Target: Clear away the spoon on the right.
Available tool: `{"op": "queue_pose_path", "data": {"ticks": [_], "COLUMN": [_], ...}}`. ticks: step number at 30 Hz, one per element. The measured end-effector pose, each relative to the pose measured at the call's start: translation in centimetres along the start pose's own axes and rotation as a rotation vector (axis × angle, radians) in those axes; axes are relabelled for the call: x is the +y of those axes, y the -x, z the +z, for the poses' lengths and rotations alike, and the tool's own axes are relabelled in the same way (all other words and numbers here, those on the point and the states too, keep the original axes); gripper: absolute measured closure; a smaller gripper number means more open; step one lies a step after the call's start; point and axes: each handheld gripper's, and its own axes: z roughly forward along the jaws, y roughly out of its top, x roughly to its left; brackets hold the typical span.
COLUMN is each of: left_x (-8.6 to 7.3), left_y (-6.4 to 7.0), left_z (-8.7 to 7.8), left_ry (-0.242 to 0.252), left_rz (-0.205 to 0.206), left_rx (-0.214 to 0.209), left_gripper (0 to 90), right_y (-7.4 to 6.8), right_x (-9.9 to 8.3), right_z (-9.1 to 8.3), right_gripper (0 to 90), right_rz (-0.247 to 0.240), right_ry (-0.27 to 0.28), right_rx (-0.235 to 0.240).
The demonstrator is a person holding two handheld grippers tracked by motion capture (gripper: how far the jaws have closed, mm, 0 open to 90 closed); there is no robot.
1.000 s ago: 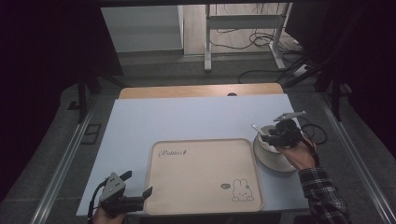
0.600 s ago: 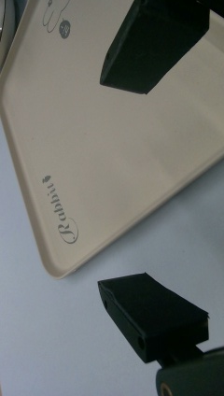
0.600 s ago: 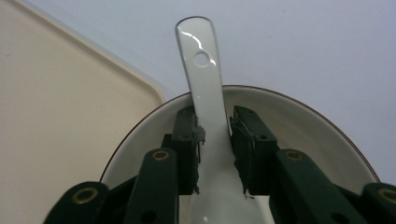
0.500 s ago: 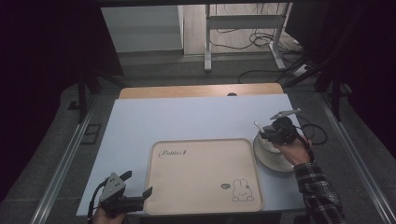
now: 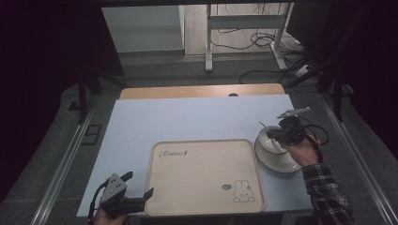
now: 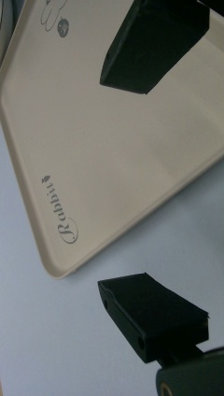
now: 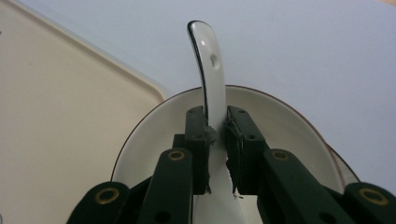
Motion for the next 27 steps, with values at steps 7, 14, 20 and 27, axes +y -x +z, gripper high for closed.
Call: {"op": "queue_pose_path", "data": {"ticks": [7,14,20,27], "left_x": [0.0,0.0,0.0,0.0], "left_y": [0.0,0.0,0.0,0.0], "left_z": [0.0,0.0,0.0,0.0], "left_ry": [-0.001,-0.002,-0.002,-0.003], "left_rz": [0.001,0.001,0.002,0.002], "left_rx": [0.000,0.001,0.002,0.002], "left_gripper": [4.7,4.7,4.7,4.7], "right_y": [0.1,-0.3,-0.8,-1.6], "right_x": [0.1,0.6,1.1,1.5], "right_z": [-0.9,-1.9,-3.3,-4.5], "right_gripper": [86.5,86.5,86.5,86.5], "right_rz": [-0.003,-0.009,-0.010,-0.020], "right_ry": [0.008,0.008,0.015,0.013], "right_rx": [-0.009,-0.017,-0.016,-0.016]}}
